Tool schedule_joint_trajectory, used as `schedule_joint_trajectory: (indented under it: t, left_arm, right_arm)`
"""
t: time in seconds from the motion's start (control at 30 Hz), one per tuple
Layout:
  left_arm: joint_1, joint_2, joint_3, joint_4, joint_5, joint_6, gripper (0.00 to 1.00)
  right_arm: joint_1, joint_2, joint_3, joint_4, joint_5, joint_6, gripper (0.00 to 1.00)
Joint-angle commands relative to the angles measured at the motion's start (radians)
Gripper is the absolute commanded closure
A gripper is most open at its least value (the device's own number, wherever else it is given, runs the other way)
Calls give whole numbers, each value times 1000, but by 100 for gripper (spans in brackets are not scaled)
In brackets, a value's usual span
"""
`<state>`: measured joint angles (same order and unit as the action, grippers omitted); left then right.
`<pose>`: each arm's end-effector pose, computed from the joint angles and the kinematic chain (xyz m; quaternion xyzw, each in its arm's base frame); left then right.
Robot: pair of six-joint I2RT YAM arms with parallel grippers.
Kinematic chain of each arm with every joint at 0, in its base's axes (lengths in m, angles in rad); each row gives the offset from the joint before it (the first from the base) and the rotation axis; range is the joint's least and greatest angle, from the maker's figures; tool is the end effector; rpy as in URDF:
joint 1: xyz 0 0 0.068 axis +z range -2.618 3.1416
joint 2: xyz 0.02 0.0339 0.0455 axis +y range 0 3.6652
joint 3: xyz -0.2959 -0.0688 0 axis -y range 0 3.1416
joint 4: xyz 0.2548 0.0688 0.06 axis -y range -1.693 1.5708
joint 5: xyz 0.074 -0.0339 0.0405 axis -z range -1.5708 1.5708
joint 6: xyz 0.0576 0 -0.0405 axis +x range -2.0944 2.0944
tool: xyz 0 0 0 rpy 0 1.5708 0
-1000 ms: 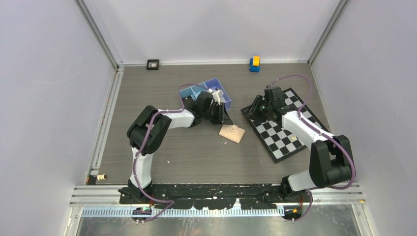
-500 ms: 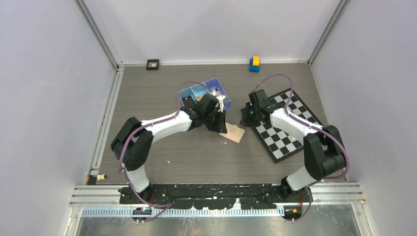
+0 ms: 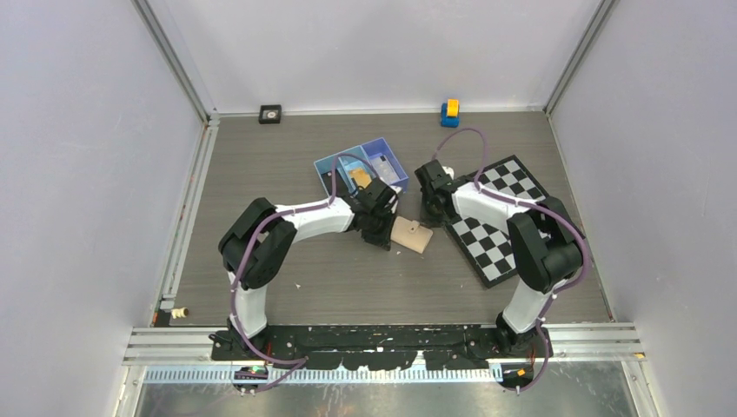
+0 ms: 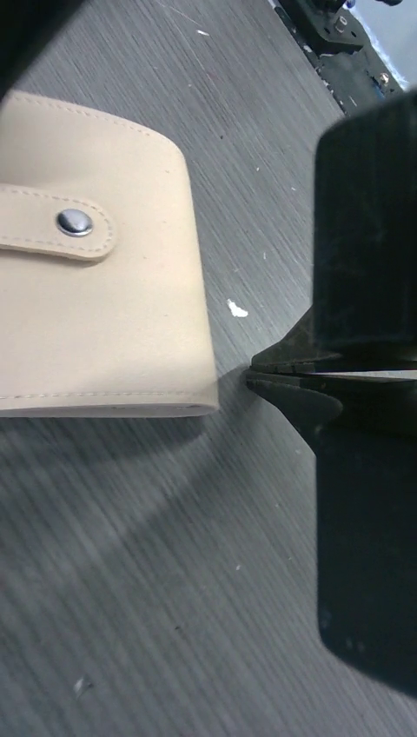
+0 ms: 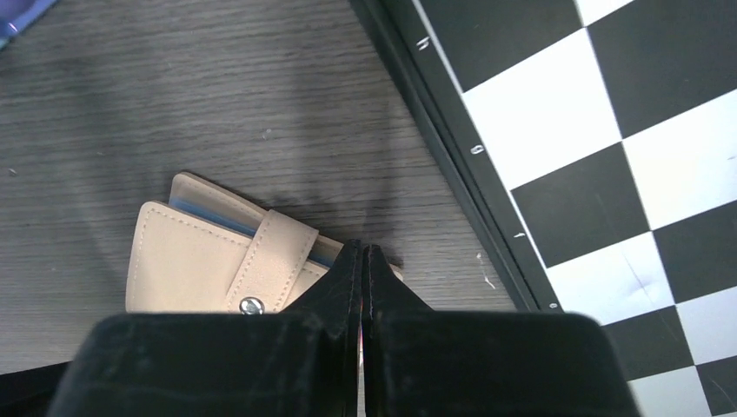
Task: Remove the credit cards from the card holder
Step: Open the card holder at the center of the board.
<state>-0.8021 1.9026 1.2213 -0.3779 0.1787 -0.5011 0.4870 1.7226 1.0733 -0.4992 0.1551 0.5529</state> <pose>0.2819 -0.3062 0.1654 0.1668 0.9493 -0.2215 0.1480 0.3202 0.1595 0.1803 0.0483 0.9738 0.0381 0.2190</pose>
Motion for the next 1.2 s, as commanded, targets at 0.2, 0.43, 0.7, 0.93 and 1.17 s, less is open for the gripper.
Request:
schedule_joint_trajectory:
  t: [0.2, 0.43, 0.7, 0.93, 1.17]
  left_arm:
    - [107, -12, -45, 111, -33, 13, 100]
    - [178, -74, -116, 182, 9, -34, 100]
    - [180, -159, -178, 188, 47, -70, 99]
    - [180, -146, -237, 301, 192, -160, 78]
    - [184, -105, -238, 360, 272, -198, 63]
  right_arm:
    - [72, 28, 32, -6, -98, -27, 100]
    - [78, -98, -56, 108, -253, -26, 91]
    - [82, -130, -85, 163, -213, -32, 45]
    - [86, -70, -83, 237, -286, -31, 20]
    - [90, 6, -45, 214, -268, -21, 31]
